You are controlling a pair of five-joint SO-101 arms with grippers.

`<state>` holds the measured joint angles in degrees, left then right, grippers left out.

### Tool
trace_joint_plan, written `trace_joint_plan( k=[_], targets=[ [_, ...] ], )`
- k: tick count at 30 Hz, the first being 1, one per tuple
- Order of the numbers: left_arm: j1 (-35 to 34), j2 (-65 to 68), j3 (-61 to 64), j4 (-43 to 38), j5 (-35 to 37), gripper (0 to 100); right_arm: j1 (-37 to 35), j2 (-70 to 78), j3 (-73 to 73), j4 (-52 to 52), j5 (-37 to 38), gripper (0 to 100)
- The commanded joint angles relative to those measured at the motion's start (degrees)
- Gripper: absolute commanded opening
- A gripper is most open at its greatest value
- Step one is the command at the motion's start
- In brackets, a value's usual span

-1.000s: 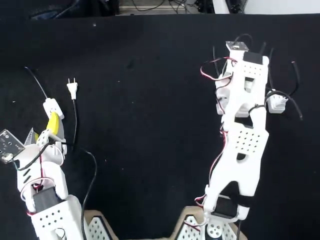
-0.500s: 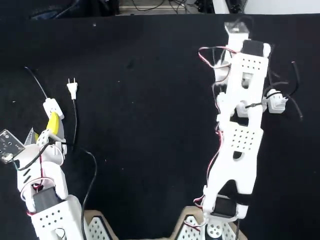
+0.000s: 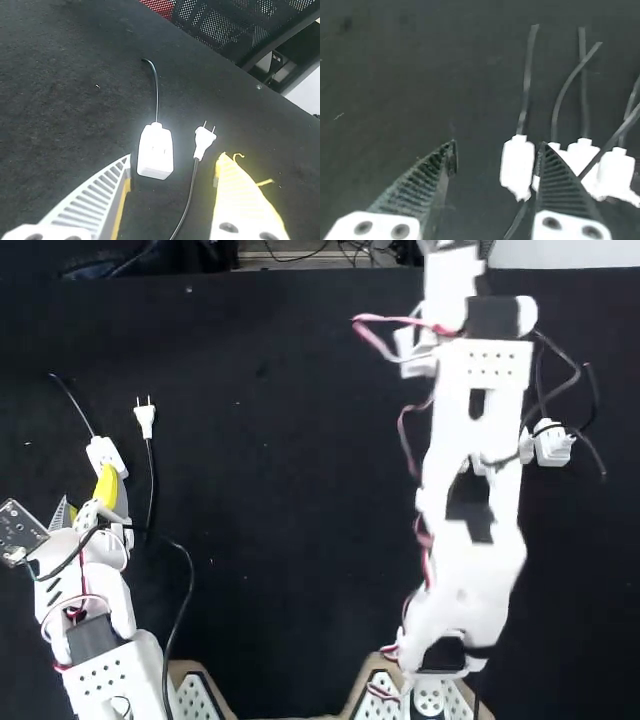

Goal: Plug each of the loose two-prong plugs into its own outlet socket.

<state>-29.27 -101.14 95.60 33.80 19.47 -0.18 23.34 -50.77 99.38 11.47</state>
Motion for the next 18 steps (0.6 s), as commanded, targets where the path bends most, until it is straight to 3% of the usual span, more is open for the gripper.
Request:
trace_joint_plan(
  k=[1, 8, 18],
  targets=[
    [-0.04, -0.26, -1.01, -1.05, 0.53, 27, -7.38, -19.3, 23.25, -2.46, 0.18, 23.3],
    [0.04, -0.26, -0.75, -1.05, 0.62, 27, -18.46, -32.66, 59.3, -18.02, 1.41, 23.3],
    [-0.04, -0.26, -0.75, -0.97, 0.44, 27, -31.3, -48.31, 102.64, -58.11, -5.63, 23.3]
  ],
)
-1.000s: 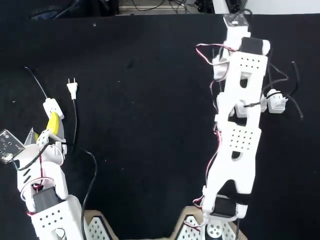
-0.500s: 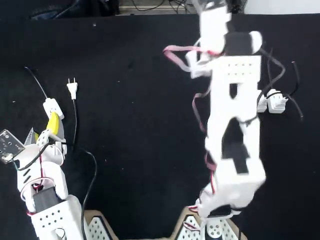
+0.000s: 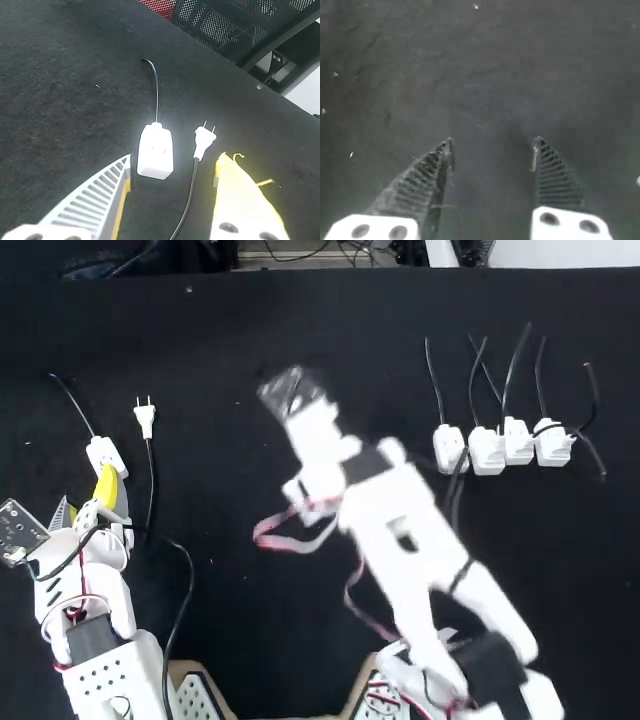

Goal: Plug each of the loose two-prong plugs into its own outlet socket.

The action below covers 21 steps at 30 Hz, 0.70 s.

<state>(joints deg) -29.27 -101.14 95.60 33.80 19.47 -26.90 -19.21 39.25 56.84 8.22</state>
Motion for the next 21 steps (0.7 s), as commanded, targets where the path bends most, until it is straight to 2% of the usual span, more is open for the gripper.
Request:
trace_joint_plan(
  k=[1, 4, 6, 10, 16, 21],
  targets=[
    [-0.13, -0.26, -0.92, -0.97, 0.44, 27, -5.27, -6.2, 15.52, -19.16, -2.29, 23.3],
    [-0.48, -0.26, -2.15, -1.05, 0.0, 27, -5.89, -6.46, 21.67, -28.84, -1.93, 23.3],
    [-0.57, 0.0, -4.35, -0.7, -3.43, 27, -5.45, -6.46, 23.6, -31.91, -1.93, 23.3],
    [-0.57, 0.35, -8.84, 0.53, -8.0, 27, -5.54, -6.46, 25.01, -32.7, -2.29, 23.3],
    [-0.48, 1.93, -20.62, 6.77, -14.59, 27, -5.54, -6.46, 26.86, -34.64, -1.85, 23.3],
    [-0.13, 16.35, -27.03, 5.1, -16.79, 27, -5.54, -6.46, 27.74, -36.57, -1.85, 23.3]
  ],
)
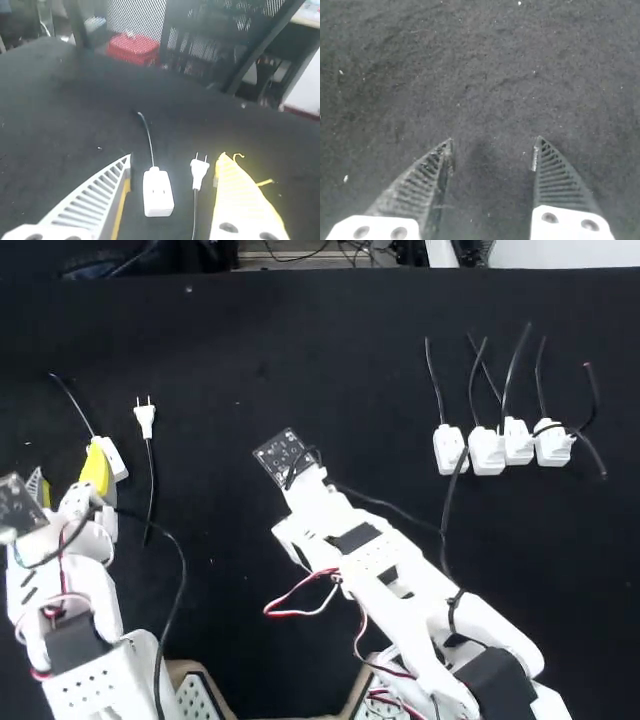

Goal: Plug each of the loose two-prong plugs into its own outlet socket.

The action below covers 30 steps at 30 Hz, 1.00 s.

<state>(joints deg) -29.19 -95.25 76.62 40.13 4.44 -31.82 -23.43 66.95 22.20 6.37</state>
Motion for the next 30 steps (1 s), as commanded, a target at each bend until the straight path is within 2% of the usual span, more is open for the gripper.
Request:
trace_joint_plan(
  k=[1, 7, 13, 16, 19, 21, 25, 30],
  targets=[
    [-0.22, 14.59, -9.8, -1.49, -2.2, 27, -0.62, -2.24, 0.13, -1.93, 0.0, 23.3],
    [-0.57, 39.21, -20.44, -1.67, -6.95, 27, -0.62, -2.24, 0.13, -1.76, 0.0, 23.3],
    [-0.22, 56.0, -25.01, -2.29, -7.74, 27, -0.53, -2.33, 0.13, -1.76, 0.0, 23.3],
    [-0.66, 60.84, -25.01, -8.26, -7.82, 27, -0.53, -2.33, 0.13, -1.76, 0.0, 23.3],
    [-0.66, 65.23, -23.08, -18.29, -8.18, 27, -0.53, -2.24, 0.04, -1.76, 0.0, 23.3],
    [-0.13, 68.48, -23.69, -21.27, -9.23, 27, -0.53, -2.24, 0.04, -1.76, 0.0, 23.3],
    [1.98, 77.19, -30.29, -19.25, -11.69, 27, -0.44, -2.24, 0.04, -1.76, 0.0, 23.3],
    [1.36, 90.37, -45.14, -7.12, -11.34, 27, -0.44, -2.24, 0.04, -1.76, 0.0, 23.3]
  ],
)
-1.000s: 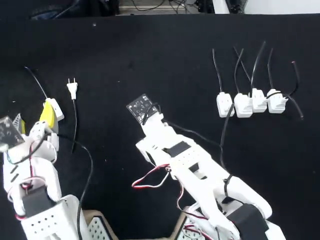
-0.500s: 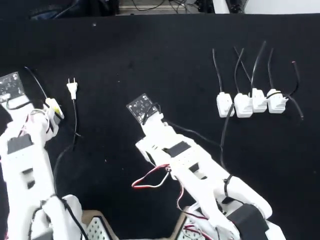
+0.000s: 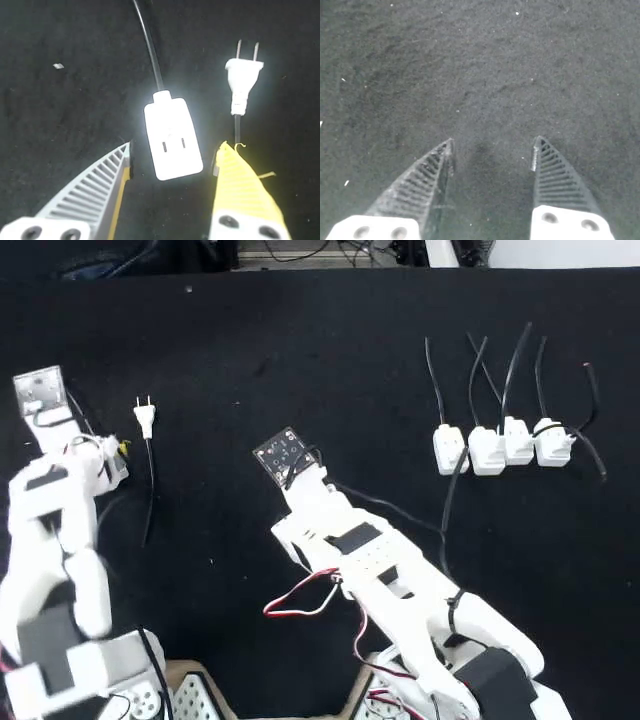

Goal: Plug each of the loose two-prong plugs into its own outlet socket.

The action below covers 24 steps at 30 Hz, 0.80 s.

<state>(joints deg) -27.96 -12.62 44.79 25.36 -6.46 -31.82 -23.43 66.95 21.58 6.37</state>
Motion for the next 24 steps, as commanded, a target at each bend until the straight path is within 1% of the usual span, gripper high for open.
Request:
trace_joint_plan(
  k=[1, 3, 6, 11, 12, 13, 15, 16, 17, 18, 20, 22, 24],
  targets=[
    [0.13, 10.37, -16.4, 10.02, -0.44, 27, -0.44, -2.24, 0.04, -1.14, 0.0, 23.3],
    [0.4, 15.21, -22.11, 13.71, -0.44, 27, -0.53, -2.24, -0.04, -1.14, 0.0, 23.3],
    [0.13, 21.71, -29.41, 16.97, -0.44, 27, -0.53, -2.24, -0.04, -1.14, 0.0, 23.3],
    [-0.04, 28.75, -37.85, 23.65, -0.44, 26, -0.53, -2.24, -0.04, -1.14, 0.0, 23.3],
    [0.22, 29.27, -38.81, 25.41, -0.44, 24, -0.53, -2.24, -0.04, -1.14, 0.0, 23.3],
    [0.4, 29.63, -39.43, 26.73, -0.44, 19, -0.53, -2.24, -0.04, -1.14, 0.0, 23.3],
    [0.57, 29.89, -40.31, 28.75, -0.35, 5, -0.53, -2.24, -0.13, -1.14, 0.0, 23.3],
    [0.84, 29.89, -40.4, 29.19, -0.35, 2, -0.53, -2.24, -0.13, -1.14, 0.0, 23.3],
    [1.01, 29.8, -40.31, 29.63, -0.35, 5, -0.53, -2.24, -0.13, -1.14, 0.0, 23.3],
    [1.1, 29.8, -40.31, 30.33, -0.35, 7, -0.53, -2.24, -0.13, -1.14, 0.0, 23.3],
    [1.1, 29.54, -41.19, 31.74, -0.35, 3, -0.26, -2.59, -0.04, -1.14, 0.0, 23.3],
    [1.19, 28.4, -42.24, 34.46, -0.35, 4, 0.79, -2.59, -0.22, -1.14, 0.0, 23.3],
    [1.71, 26.2, -42.95, 37.54, -0.35, 3, 3.34, -2.68, -0.48, -1.58, -0.09, 23.3]
  ],
)
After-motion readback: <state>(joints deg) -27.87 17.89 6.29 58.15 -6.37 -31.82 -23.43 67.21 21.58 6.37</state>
